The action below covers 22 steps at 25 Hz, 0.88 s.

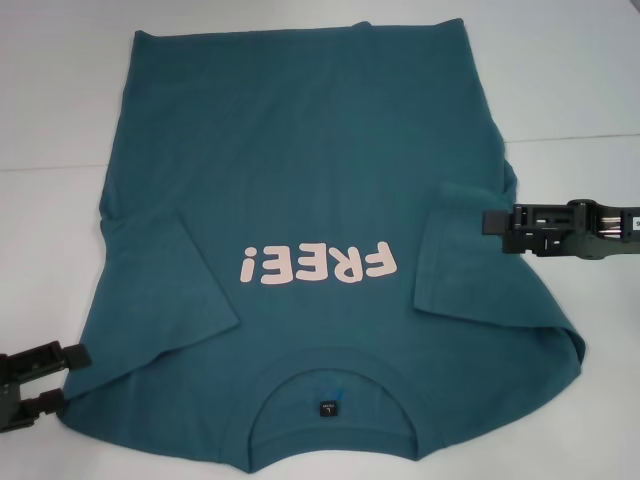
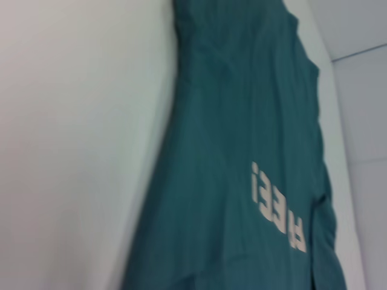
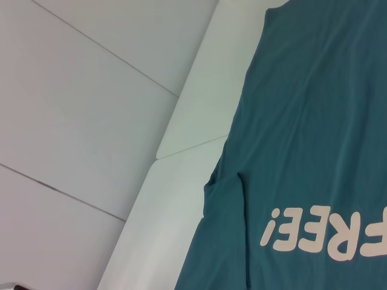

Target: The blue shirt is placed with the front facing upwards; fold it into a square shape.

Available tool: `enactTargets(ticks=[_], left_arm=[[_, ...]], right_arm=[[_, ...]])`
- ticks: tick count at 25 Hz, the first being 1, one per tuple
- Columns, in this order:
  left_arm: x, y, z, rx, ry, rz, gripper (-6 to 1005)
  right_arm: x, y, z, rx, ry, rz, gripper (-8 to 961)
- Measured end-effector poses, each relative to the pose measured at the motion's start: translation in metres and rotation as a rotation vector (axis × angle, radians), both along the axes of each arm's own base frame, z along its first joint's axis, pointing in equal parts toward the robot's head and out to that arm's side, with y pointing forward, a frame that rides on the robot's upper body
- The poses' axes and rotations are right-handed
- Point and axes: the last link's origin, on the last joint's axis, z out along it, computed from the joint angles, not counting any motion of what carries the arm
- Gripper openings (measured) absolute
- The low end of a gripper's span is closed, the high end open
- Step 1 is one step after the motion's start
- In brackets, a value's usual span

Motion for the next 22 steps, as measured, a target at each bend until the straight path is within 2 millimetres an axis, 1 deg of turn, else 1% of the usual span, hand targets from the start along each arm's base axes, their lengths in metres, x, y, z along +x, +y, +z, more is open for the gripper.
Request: enactTargets(ticks=[6, 13, 22], left_arm=[[-0.008, 0.004, 0.001, 0.033, 0.051, 0.024, 860], [-0.017, 0.009, -0.005, 0.026, 0.154, 0.015, 861], [-0.021, 0.01, -0.01, 0.036, 0.16, 0.028, 860]], right_arm=[[0.0, 0.0, 0.0, 0.002, 0.005, -0.004, 896], [0.001, 0.0, -0.001, 0.006, 0.004, -0.01, 897], [0.0, 0.002, -0.002, 0.005, 0.003, -0.008, 898]])
